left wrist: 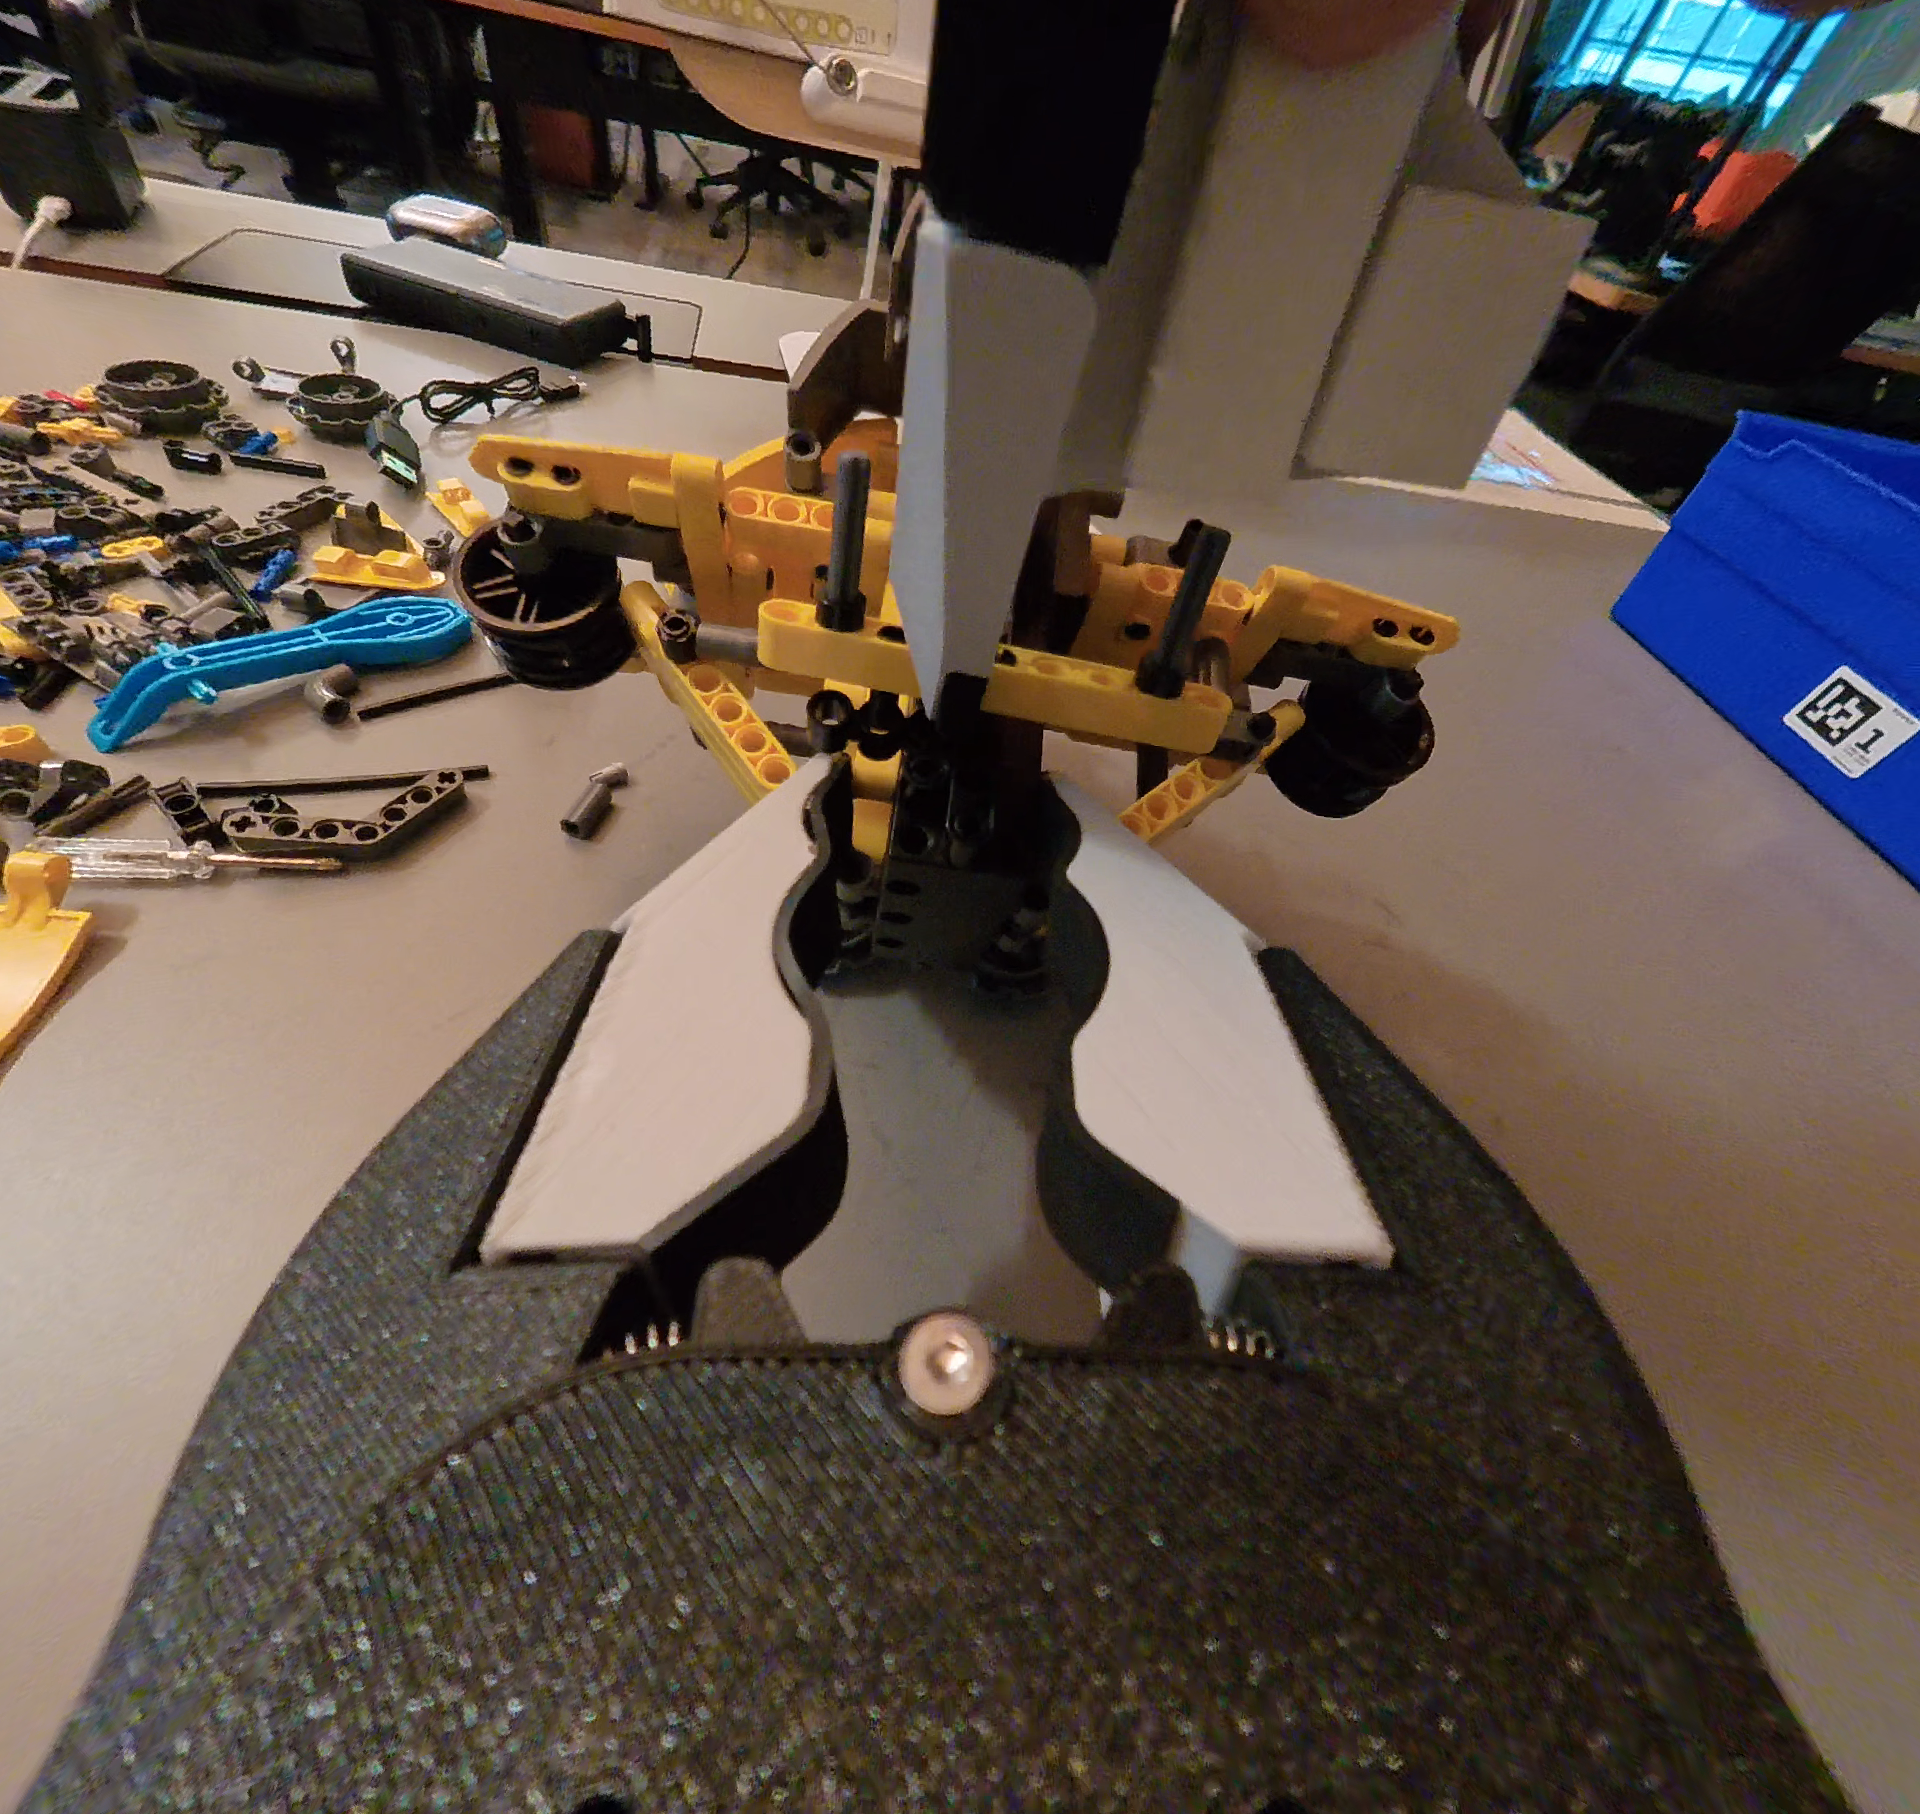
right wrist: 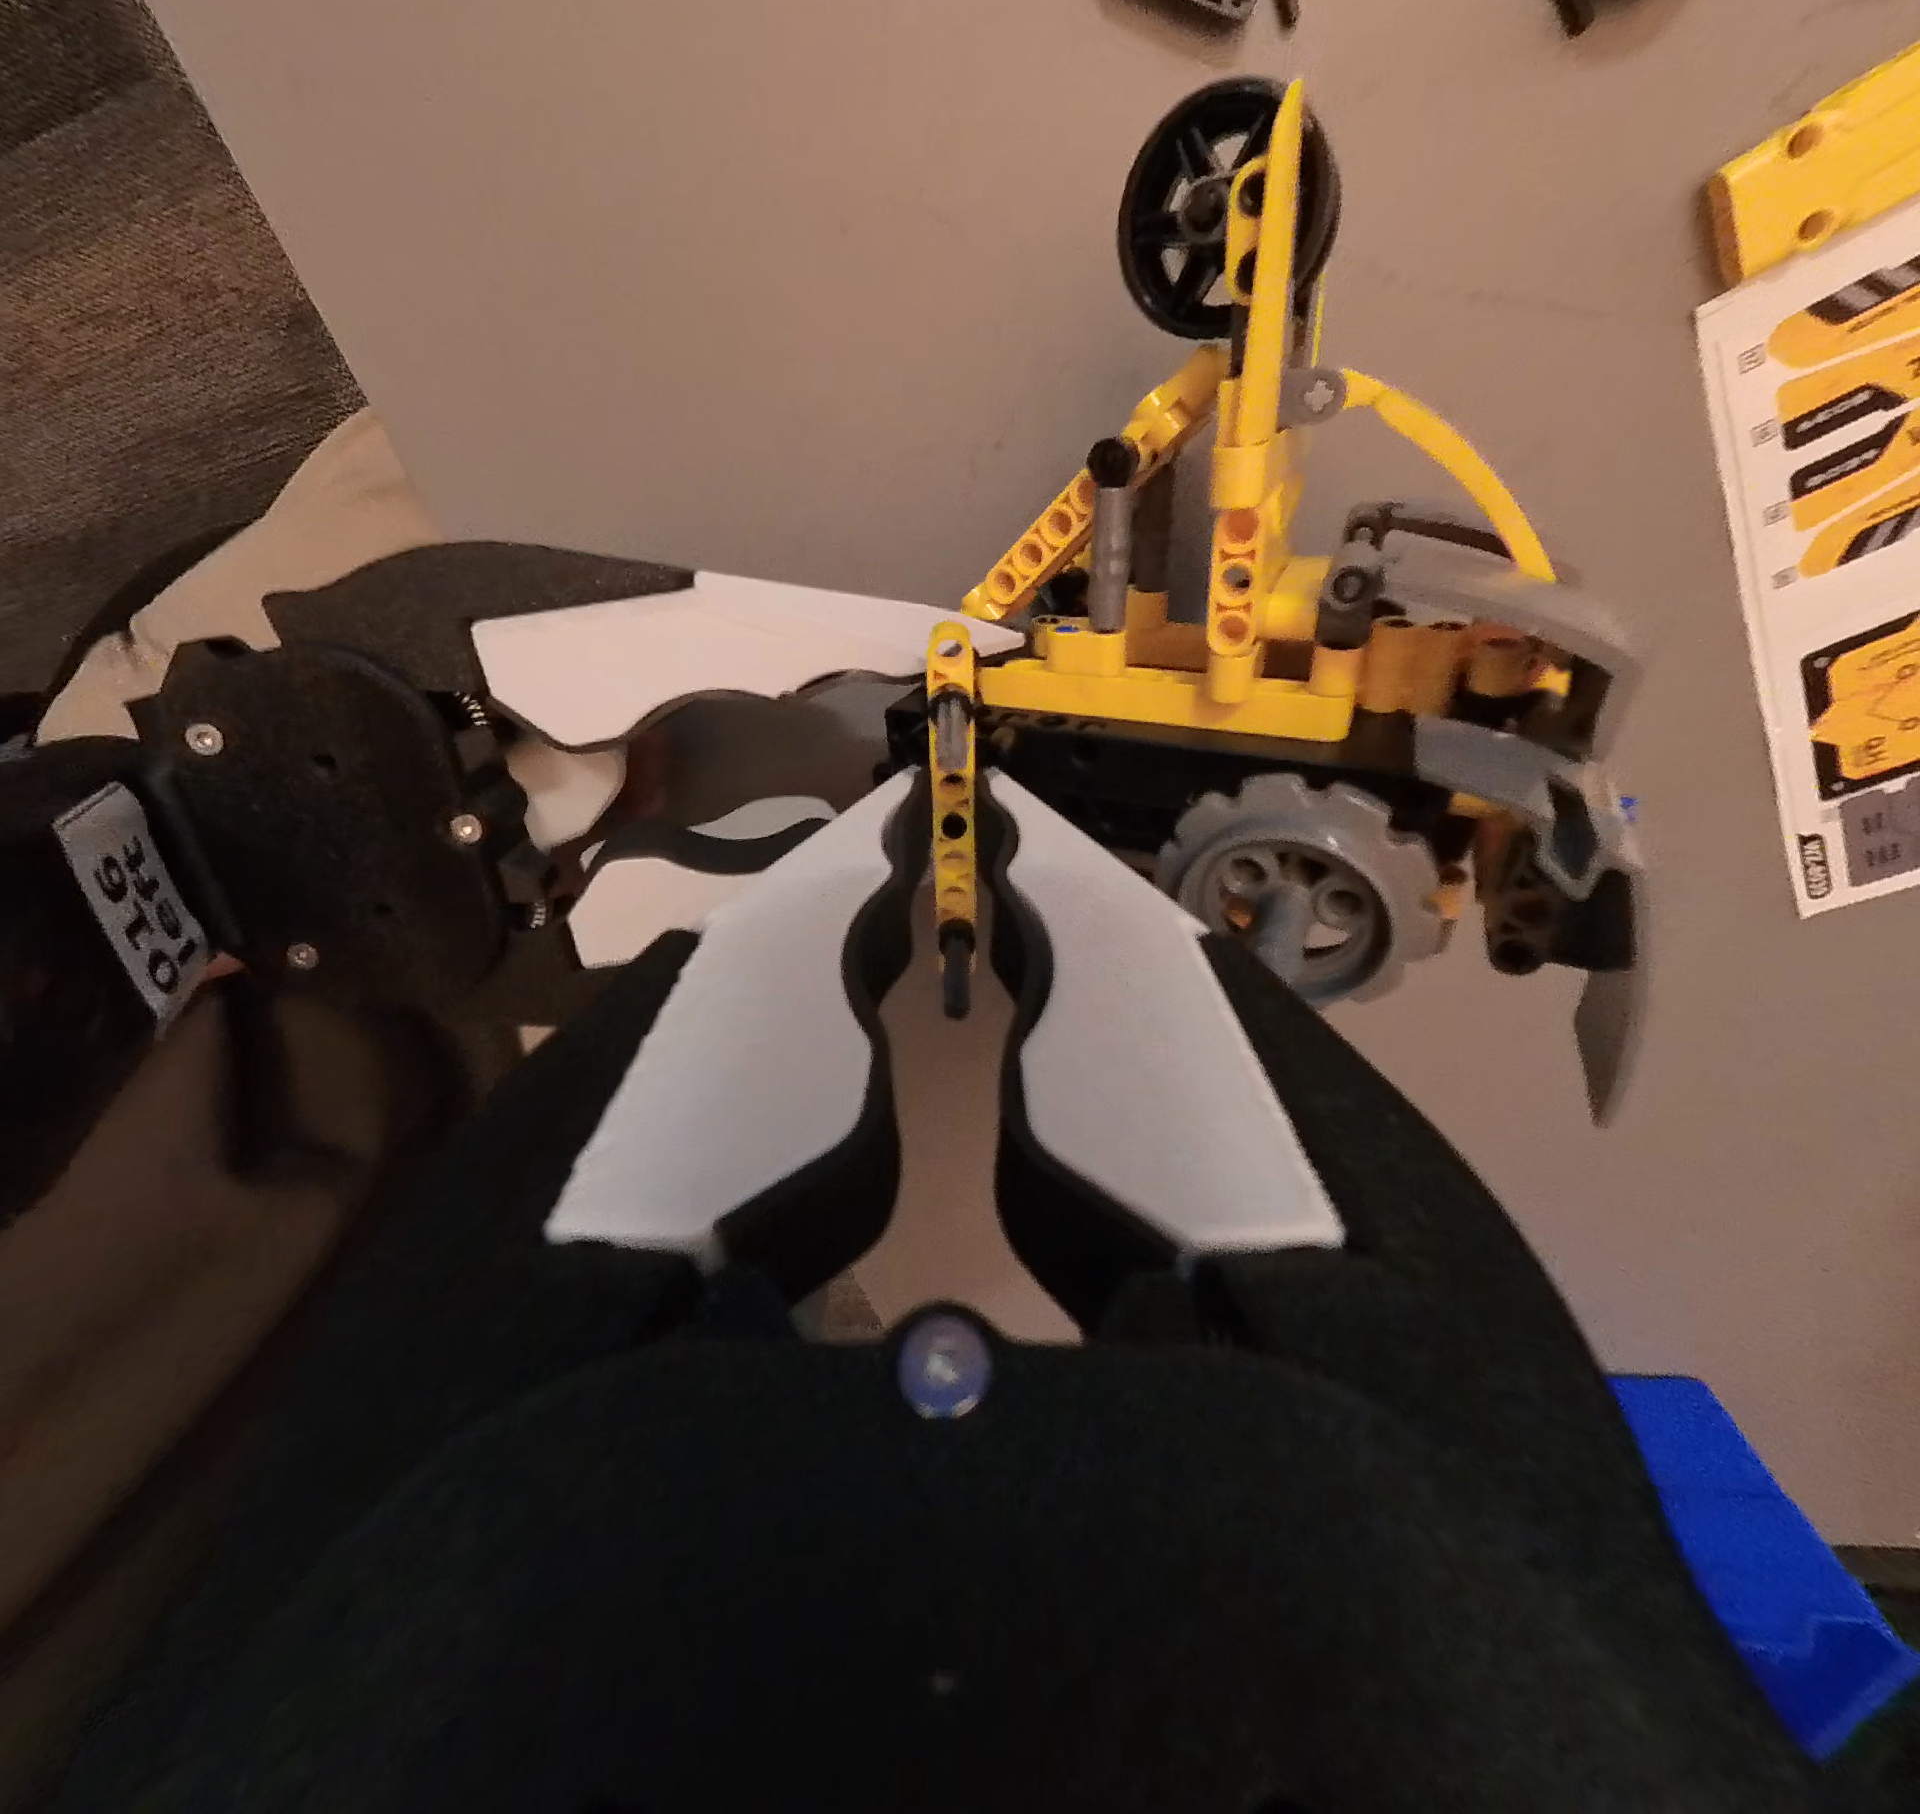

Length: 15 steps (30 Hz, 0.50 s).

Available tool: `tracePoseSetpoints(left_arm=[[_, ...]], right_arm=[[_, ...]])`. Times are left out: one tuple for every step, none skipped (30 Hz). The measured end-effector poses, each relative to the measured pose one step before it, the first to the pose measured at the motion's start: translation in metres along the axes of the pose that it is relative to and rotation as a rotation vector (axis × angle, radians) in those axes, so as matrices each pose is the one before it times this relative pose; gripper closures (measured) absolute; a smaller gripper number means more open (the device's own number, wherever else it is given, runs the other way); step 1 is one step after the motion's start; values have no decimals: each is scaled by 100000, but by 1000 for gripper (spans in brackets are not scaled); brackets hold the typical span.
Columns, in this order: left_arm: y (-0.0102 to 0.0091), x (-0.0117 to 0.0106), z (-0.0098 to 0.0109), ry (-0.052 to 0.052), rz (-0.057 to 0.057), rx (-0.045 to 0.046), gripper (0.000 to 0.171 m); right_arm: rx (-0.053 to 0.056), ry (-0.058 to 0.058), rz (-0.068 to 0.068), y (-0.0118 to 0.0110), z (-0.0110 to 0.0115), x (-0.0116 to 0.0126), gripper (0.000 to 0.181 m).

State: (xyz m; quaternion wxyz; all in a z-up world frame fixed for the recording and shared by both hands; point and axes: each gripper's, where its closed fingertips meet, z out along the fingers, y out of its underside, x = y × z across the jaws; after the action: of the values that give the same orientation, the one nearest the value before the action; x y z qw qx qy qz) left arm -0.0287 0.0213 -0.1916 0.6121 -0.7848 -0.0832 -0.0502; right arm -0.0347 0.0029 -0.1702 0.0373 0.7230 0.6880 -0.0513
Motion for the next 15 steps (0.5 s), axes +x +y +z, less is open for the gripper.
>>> tracePoseSetpoints(left_arm=[[-29, 30, 44, 56, 304, 129, 140], [-41, -5, 44, 84, -150, 205, 141], [-44, 0, 41, 278, -425, 252, 141], [-37, 14, 53, 424, -456, 151, 141], [-25, 10, 61, 210, -225, 26, 141], [-14, 32, 53, 60, 120, 65, 141], [-4, 47, 44, 12, 406, -23, 141], [11, 71, 55, 70, 473, -137, 141], [-37, 40, 66, 51, 168, 152, 141], [-29, 12, 64, 124, -155, 84, 141], [-30, 14, 29, 195, -211, 138, 141], [-12, 29, 34, 66, 26, 66, 141], [-6, 19, 25, -76, 189, -19, 141], [-13, -6, -2, -371, 380, 52, 142], [10, 13, -2, -84, 201, -20, 142]], right_arm=[[-392, 582, 81, 26, -23, 44, 174], [119, 779, 69, -25, -17, 60, 174], [250, 779, 71, -23, -27, 49, 174], [241, 736, 0, -22, -9, 61, 174], [310, 912, -61, -10, 7, 62, 174], [185, 1217, -399, 11, 3, 59, 174], [-117, 1403, -213, 43, 1, 63, 174], [-412, 1465, -249, 65, -2, 74, 175], [-310, 1363, -94, 19, -7, 77, 175], [-118, 1345, -355, 3, -4, 62, 175], [-99, 1100, -88, -2, -5, 49, 175], [-370, 1083, -223, 27, 14, 46, 175], [-429, 1005, -290, 15, -1, 19, 175], [-353, 508, -46, 2, 14, 2, 175], [-436, 228, 366, 10, 10, 24, 175]])
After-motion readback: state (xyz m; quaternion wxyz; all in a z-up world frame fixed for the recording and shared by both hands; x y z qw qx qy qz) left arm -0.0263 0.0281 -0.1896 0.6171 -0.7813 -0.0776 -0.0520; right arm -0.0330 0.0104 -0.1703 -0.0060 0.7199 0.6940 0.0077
